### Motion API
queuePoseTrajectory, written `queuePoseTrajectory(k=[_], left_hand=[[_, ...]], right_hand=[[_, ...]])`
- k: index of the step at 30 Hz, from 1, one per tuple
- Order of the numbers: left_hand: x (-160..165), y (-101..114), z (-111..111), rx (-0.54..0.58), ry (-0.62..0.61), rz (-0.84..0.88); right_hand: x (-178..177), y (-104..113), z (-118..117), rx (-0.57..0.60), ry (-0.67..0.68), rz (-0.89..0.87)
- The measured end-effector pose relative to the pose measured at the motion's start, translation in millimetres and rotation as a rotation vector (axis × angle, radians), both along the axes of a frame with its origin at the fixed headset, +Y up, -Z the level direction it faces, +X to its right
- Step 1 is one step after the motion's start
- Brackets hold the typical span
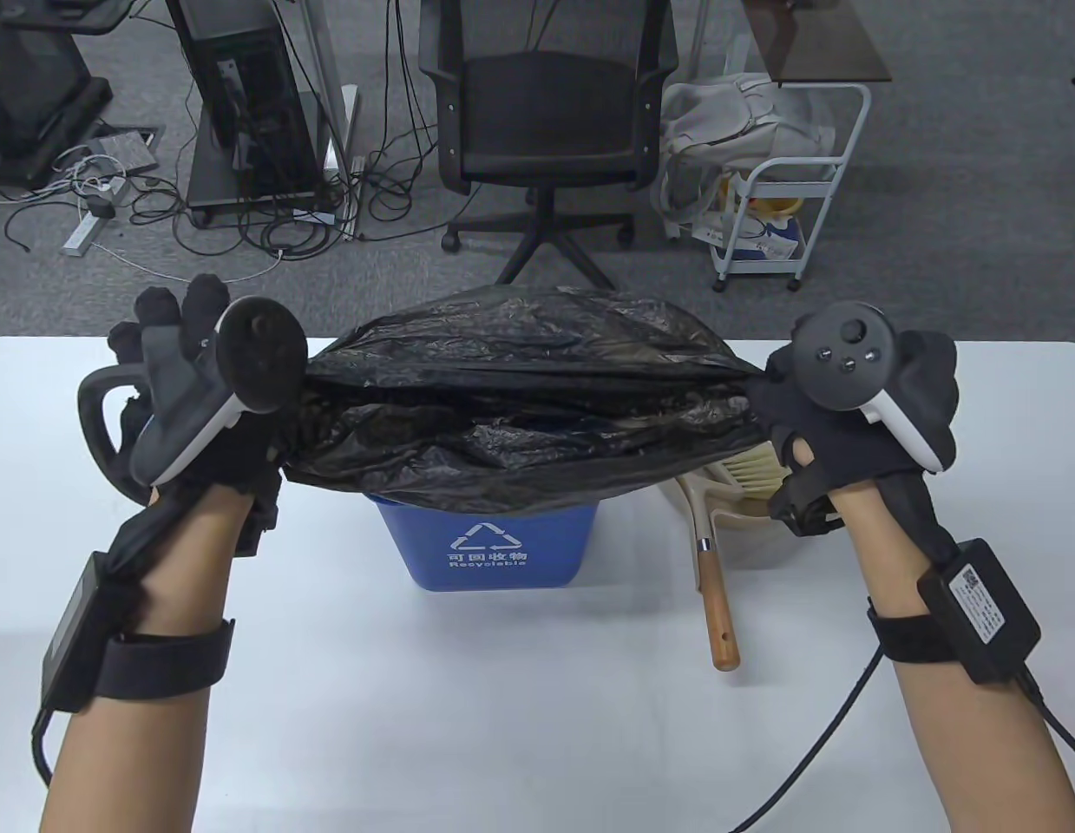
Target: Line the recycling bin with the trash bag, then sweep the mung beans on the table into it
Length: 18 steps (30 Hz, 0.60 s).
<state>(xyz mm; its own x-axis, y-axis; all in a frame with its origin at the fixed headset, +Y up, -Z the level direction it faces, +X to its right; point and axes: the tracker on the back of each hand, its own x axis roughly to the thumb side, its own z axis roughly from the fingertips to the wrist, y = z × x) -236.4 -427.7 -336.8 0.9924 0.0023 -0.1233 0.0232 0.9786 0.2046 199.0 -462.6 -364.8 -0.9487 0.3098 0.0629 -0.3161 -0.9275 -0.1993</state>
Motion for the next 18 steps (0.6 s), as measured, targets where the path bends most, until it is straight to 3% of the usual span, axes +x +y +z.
queuePoseTrajectory(k=[7,10,12,15,16,18], left_hand=[[-11,-15,-39,-0.3,0.074,-0.038],[-22,-25,-48,-0.335,0.085,0.027],[-29,-29,-51,-0.347,0.09,0.078],[-41,-35,-57,-0.389,0.112,0.149],[-45,-37,-58,-0.397,0.12,0.178],[-50,-41,-60,-0.406,0.131,0.223]], right_hand=[[-4,-19,-31,-0.077,-0.004,-0.081],[-10,-26,-30,-0.013,0.055,-0.104],[-15,-25,-23,0.057,0.142,-0.139],[-33,-17,-3,0.212,0.391,-0.186],[-43,-16,5,0.213,0.51,-0.199],[-66,-19,16,0.092,0.691,-0.203]])
